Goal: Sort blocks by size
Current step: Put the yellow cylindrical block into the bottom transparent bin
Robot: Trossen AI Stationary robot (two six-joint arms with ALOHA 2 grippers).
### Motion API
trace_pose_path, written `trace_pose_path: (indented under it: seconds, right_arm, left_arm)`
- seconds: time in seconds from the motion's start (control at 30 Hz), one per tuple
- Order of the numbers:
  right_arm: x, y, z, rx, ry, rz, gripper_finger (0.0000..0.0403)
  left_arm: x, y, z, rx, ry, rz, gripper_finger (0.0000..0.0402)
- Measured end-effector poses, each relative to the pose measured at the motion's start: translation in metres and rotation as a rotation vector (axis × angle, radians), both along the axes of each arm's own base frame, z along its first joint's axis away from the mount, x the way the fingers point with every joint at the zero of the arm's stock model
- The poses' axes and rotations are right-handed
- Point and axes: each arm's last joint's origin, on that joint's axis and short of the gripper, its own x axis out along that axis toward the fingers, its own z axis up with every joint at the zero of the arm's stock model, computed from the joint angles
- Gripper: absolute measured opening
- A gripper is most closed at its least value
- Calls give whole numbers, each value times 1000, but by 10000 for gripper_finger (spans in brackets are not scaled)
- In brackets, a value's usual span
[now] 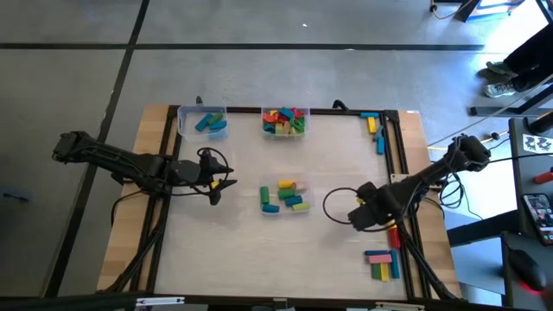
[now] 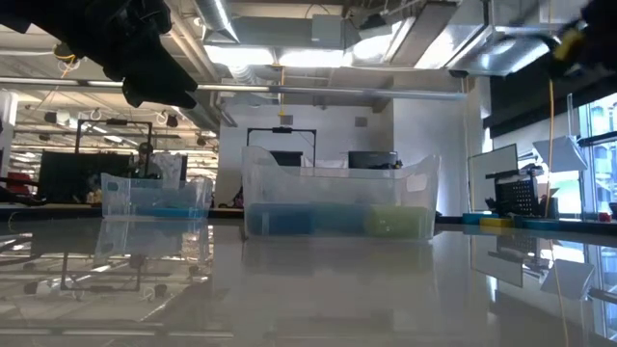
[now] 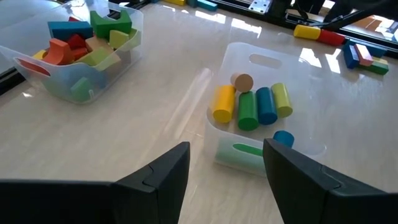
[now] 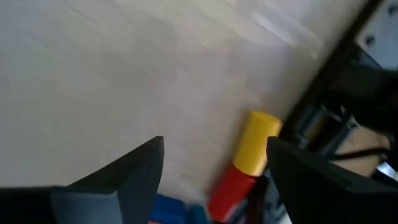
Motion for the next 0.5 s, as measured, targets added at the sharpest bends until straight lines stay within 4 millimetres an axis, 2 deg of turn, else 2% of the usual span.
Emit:
trace_pose_path:
  seconds: [0.27,0.5]
  right_arm:
    - [-12,-2,-40,67,74,-58,282]
    - [-27,-8,-62,78,174,-126,282]
  left_arm:
    - [0,0,0,0,0,0,198]
    - [0,0,0,0,0,0,198]
